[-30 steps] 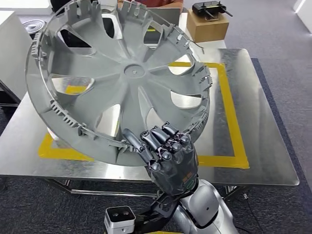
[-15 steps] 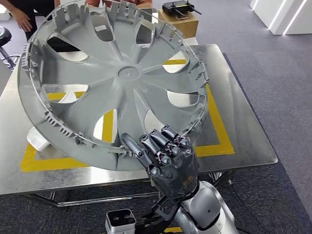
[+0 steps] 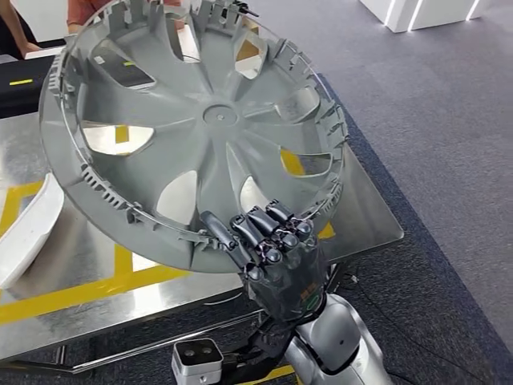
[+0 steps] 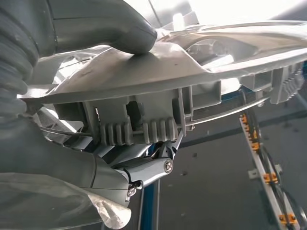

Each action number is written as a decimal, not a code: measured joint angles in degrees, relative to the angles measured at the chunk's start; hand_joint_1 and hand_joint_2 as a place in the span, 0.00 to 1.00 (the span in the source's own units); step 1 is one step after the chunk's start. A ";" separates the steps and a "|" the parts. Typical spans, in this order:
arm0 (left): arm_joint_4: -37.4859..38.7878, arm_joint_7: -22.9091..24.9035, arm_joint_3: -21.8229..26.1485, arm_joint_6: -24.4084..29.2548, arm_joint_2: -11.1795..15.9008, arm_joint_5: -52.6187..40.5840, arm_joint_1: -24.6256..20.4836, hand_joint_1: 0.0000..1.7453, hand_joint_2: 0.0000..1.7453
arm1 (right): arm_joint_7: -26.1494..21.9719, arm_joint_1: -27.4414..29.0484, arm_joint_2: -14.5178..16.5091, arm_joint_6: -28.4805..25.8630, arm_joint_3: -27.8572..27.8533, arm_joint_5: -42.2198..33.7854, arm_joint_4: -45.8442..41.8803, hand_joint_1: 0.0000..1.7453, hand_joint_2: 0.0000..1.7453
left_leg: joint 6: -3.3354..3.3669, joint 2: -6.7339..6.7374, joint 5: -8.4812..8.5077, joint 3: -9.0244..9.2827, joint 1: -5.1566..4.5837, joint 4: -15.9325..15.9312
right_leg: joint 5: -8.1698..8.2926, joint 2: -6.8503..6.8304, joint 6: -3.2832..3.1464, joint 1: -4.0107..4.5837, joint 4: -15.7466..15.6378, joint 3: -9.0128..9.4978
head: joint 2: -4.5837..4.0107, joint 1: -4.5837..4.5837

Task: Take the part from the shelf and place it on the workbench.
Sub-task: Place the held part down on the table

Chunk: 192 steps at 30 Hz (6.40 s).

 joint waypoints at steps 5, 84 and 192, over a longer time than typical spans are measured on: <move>0.00 0.05 -0.01 -0.03 0.16 0.21 -0.12 0.00 1.00 | -1.28 0.06 0.03 0.02 -0.68 0.01 0.18 1.00 1.00 | 1.16 -0.60 7.88 3.62 -0.18 -9.99 | -0.11 1.84 0.13 0.39 0.21 0.42 | 0.00 -0.04; -0.02 0.35 -1.31 0.80 0.25 1.81 -0.01 0.00 1.00 | -6.12 1.14 1.03 0.02 -4.39 -0.01 1.21 1.00 1.00 | 2.11 -3.92 9.36 3.61 -0.60 -13.94 | -1.21 2.16 1.87 -0.13 0.84 0.53 | 0.01 0.21; -0.08 1.03 -7.42 -1.45 3.56 4.32 -0.84 0.00 1.00 | 51.16 -22.04 -20.96 -0.02 25.75 -0.32 39.57 1.00 1.00 | 1.54 -0.83 9.35 4.07 -0.63 -14.44 | -0.41 -0.93 1.86 -0.36 -0.14 0.66 | 0.00 -0.42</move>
